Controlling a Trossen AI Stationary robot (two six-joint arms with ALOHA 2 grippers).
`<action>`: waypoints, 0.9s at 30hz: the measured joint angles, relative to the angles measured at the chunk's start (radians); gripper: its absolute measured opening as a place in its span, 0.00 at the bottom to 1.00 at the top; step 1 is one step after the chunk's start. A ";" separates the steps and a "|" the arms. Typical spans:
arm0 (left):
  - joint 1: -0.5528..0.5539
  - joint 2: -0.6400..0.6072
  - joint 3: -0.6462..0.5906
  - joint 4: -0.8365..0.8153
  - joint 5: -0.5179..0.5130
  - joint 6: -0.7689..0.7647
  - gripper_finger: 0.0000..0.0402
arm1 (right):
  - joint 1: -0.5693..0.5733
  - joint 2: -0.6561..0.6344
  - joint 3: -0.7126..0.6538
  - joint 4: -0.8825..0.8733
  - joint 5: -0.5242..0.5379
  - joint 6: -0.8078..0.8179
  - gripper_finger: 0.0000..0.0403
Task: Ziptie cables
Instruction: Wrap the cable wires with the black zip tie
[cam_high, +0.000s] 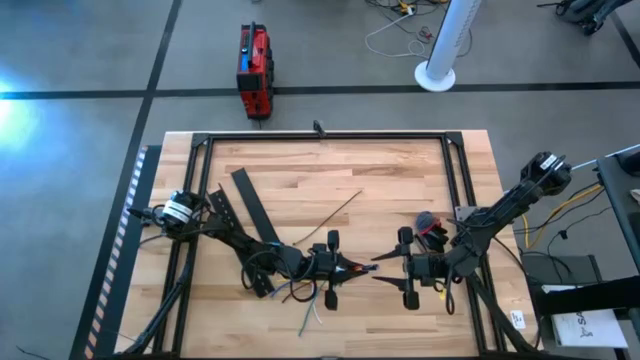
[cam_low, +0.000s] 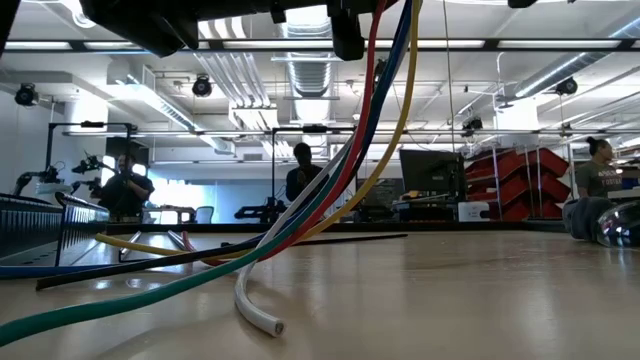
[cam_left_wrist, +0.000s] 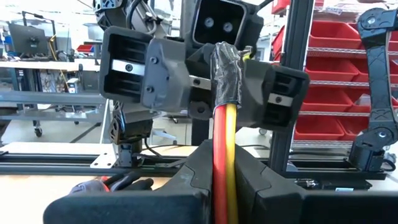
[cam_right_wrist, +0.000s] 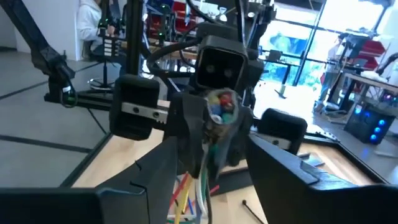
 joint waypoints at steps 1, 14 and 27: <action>0.000 0.000 0.000 0.000 0.000 0.000 0.02 | -0.004 0.009 0.008 0.000 -0.005 0.000 0.43; 0.000 0.000 0.000 -0.005 0.007 -0.003 0.02 | -0.022 0.078 0.083 0.000 -0.015 -0.044 0.19; 0.002 0.000 0.000 -0.040 -0.005 -0.010 0.10 | -0.032 0.071 0.085 -0.023 0.028 -0.050 0.07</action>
